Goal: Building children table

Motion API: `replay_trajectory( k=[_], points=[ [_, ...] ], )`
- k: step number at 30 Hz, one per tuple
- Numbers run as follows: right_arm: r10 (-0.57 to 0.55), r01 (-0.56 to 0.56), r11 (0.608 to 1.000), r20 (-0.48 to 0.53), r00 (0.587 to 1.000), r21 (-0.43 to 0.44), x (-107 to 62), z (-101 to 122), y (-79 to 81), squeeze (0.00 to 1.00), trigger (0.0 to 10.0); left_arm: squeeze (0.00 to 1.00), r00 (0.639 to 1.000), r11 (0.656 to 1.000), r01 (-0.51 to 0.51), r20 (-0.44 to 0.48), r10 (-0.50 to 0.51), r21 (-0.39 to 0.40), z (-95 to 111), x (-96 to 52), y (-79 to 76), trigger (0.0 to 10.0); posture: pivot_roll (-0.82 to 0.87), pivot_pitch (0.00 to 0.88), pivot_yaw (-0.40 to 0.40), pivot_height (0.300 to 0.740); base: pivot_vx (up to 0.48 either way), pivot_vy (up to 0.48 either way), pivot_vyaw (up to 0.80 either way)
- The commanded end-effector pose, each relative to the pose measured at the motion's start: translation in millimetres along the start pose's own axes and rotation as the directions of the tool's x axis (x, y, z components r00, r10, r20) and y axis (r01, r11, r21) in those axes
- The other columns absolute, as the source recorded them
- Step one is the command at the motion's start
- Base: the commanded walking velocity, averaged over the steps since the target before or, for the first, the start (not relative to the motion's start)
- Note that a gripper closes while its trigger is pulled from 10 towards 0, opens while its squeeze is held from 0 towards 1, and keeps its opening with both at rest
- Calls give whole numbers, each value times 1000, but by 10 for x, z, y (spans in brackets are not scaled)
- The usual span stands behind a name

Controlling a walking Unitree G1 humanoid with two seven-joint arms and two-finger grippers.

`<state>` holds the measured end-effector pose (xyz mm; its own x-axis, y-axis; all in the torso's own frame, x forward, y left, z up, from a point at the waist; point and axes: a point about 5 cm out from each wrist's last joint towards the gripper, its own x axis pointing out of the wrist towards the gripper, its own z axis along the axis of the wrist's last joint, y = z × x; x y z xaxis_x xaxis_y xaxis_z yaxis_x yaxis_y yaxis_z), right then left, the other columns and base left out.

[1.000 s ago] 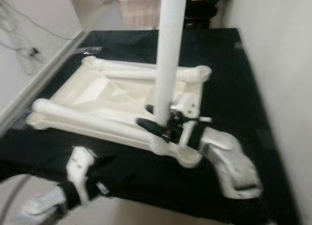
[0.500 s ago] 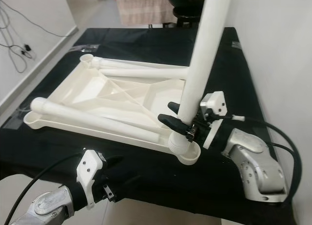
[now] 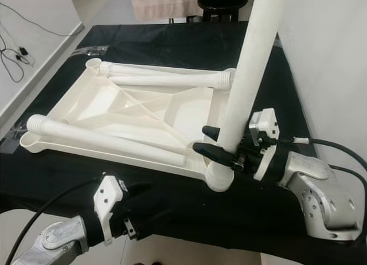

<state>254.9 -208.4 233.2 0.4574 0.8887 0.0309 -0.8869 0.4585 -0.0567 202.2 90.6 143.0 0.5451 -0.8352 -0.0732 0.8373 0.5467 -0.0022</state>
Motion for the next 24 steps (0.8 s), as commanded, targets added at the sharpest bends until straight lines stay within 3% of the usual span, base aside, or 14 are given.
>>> replay_trajectory(
  k=[1,15,19,24],
  points=[
    [63,-63,998,11,998,-9,28,59,53,0,10000,0,999,1000,21,-29,-21,-12,-61,-18,-4,10000,-81,216,96,740,0,0,0],
    [123,-125,992,-58,991,-19,72,54,13,0,10000,0,999,999,45,-29,-46,-22,-31,-52,-21,10000,-41,262,112,740,0,0,0],
    [63,-64,998,-53,997,-20,-18,68,-78,0,10000,0,990,991,130,-65,-128,23,-12,-67,-114,10000,-37,285,115,740,0,0,0],
    [23,-24,1000,-50,998,-18,-84,71,-111,0,10000,0,989,990,137,-68,-134,33,-5,-72,-119,10000,-35,291,119,740,0,0,0]
  ],
)
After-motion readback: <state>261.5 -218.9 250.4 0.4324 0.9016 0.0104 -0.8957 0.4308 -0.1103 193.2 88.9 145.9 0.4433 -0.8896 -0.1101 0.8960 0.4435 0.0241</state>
